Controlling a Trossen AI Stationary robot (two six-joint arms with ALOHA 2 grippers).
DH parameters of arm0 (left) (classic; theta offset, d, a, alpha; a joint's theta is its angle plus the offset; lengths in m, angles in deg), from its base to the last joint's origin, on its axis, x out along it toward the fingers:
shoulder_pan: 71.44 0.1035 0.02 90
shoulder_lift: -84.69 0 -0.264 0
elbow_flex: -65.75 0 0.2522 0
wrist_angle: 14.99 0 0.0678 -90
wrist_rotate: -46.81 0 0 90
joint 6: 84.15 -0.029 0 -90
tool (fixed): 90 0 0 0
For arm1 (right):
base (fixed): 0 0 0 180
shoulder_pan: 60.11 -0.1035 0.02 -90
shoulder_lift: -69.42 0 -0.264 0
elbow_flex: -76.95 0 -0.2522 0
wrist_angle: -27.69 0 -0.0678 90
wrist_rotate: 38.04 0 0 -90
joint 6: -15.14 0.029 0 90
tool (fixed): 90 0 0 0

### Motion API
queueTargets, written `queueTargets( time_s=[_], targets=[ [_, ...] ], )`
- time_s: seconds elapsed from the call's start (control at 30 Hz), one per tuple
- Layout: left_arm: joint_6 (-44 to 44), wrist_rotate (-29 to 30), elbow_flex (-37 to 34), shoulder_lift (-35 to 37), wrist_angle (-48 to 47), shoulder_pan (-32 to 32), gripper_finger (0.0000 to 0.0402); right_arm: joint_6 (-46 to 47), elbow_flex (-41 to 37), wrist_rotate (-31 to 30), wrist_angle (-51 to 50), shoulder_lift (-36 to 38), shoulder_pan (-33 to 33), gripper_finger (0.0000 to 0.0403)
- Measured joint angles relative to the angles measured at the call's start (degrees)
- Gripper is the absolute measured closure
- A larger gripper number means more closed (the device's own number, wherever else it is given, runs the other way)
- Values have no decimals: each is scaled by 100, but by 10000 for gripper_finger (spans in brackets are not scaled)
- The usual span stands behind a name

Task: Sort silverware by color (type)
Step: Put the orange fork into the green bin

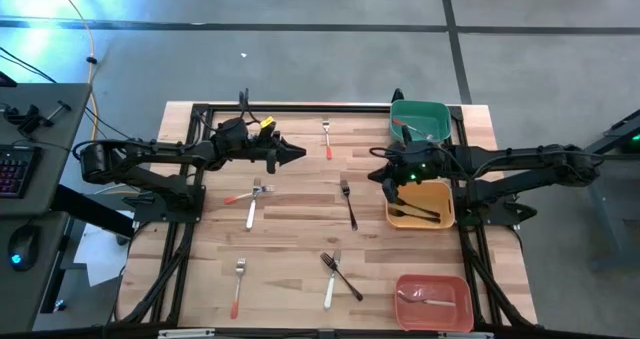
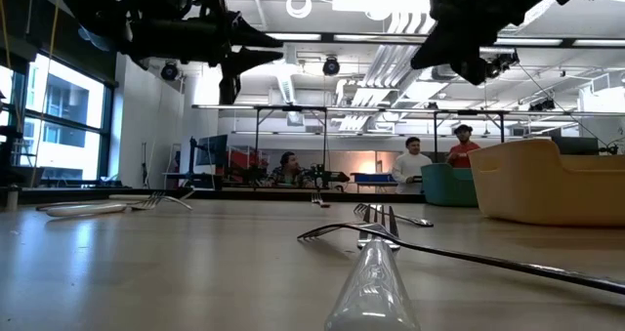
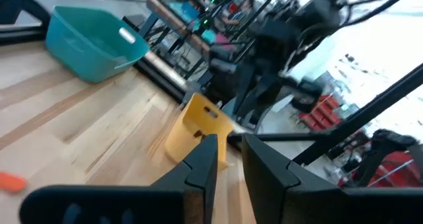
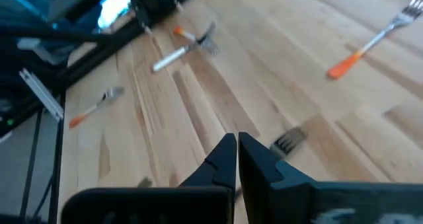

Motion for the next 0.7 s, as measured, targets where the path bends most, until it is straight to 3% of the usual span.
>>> queueTargets(
  time_s=[0.23,0.5,0.7],
  targets=[
    [-348,214,0,0,-485,-151,397,131,0,-119,560,-102,0,403],
    [-459,1443,0,254,-2154,-333,394,236,0,-302,769,-401,-93,403],
    [-616,1619,2,702,-3194,-320,381,236,0,-372,984,-581,-215,403]
  ],
)
